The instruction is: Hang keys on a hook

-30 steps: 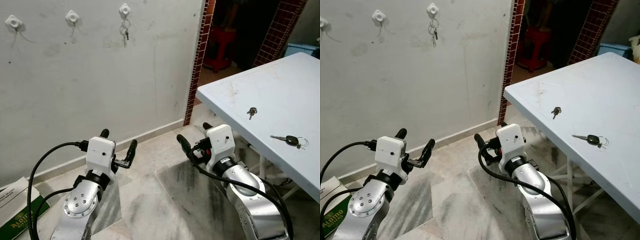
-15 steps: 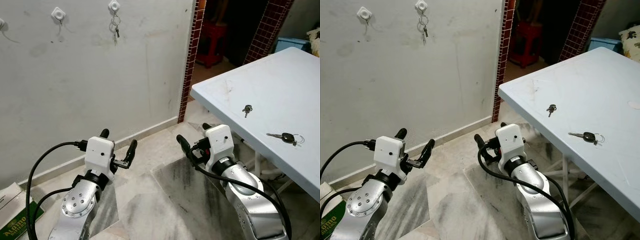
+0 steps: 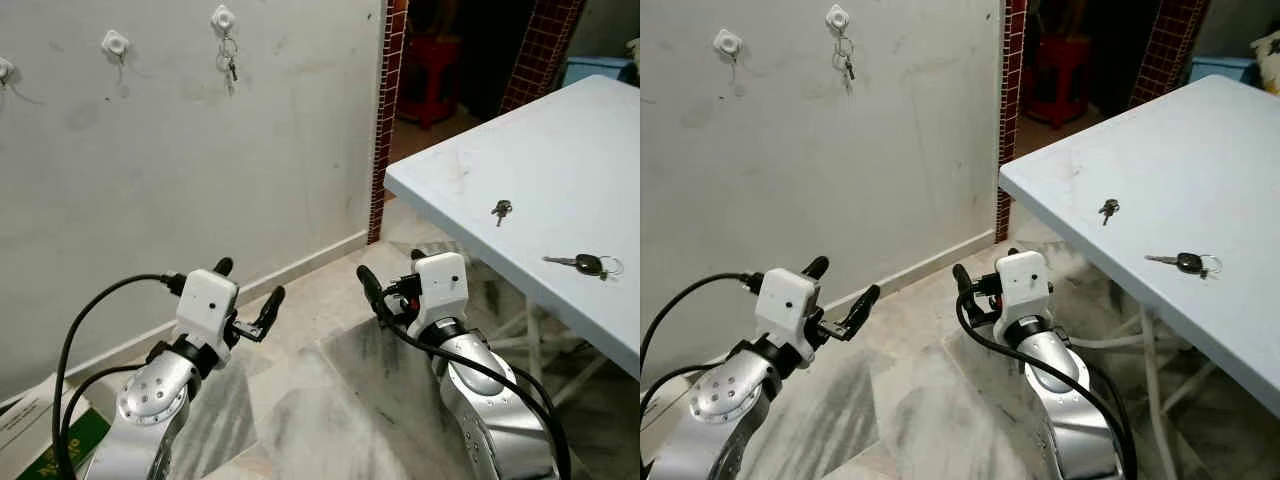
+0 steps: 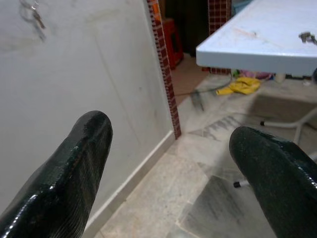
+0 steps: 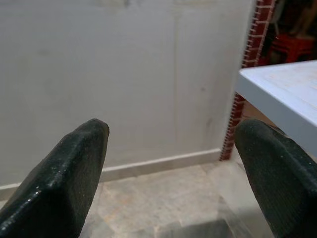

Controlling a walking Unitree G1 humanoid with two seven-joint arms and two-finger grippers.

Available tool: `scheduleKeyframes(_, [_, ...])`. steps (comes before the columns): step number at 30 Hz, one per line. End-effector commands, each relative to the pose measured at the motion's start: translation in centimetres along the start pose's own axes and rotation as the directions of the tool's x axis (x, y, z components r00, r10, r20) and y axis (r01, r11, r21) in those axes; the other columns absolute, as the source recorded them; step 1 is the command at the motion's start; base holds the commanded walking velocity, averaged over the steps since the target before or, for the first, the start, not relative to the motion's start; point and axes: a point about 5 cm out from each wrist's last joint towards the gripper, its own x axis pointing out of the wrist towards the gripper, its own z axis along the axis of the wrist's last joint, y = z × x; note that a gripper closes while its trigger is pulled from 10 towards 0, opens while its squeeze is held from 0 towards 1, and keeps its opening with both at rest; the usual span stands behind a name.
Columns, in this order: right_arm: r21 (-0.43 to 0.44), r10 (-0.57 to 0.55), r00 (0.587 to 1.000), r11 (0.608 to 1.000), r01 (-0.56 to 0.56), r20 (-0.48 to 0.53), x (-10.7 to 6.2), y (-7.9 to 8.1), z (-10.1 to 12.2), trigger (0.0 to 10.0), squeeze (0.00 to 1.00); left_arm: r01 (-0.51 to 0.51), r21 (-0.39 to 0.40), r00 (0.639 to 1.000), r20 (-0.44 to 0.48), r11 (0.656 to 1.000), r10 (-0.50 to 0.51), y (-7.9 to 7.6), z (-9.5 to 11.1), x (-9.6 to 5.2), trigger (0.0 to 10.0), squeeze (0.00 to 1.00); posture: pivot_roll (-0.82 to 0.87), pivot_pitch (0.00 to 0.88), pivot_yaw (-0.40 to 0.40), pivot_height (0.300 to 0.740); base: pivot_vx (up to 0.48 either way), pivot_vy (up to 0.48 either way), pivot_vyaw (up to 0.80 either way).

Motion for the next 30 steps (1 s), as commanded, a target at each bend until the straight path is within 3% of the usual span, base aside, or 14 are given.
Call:
scheduleKeyframes(1, [0.004,0.011,1.000,1.000,-0.011,0.013,0.07,0.37,0.20,10.0,0.00,0.001,-0.020,1.000,-0.025,1.000,-0.001,0.16,-0.57,-0.21,10.0,0.00,0.09,0.000,0.110,0.740,0.000,0.000,0.00])
scheduleKeyframes(12, [-0.032,0.033,0.999,0.999,-0.033,0.001,0.33,-0.34,0.29,10.0,0.00,-0.012,-0.055,1.000,-0.026,0.998,0.010,-0.69,-1.00,-0.75,10.0,0.00,0.09,0.000,0.065,0.740,0.000,-0.361,0.00])
scheduleKeyframes(30, [-0.051,0.054,0.999,0.997,-0.053,0.002,0.72,-0.39,0.57,10.0,0.00,-0.032,-0.053,0.999,-0.028,0.998,0.031,-0.49,-1.16,-0.63,10.0,0.00,0.08,0.000,0.044,0.740,0.000,-0.384,0.00])
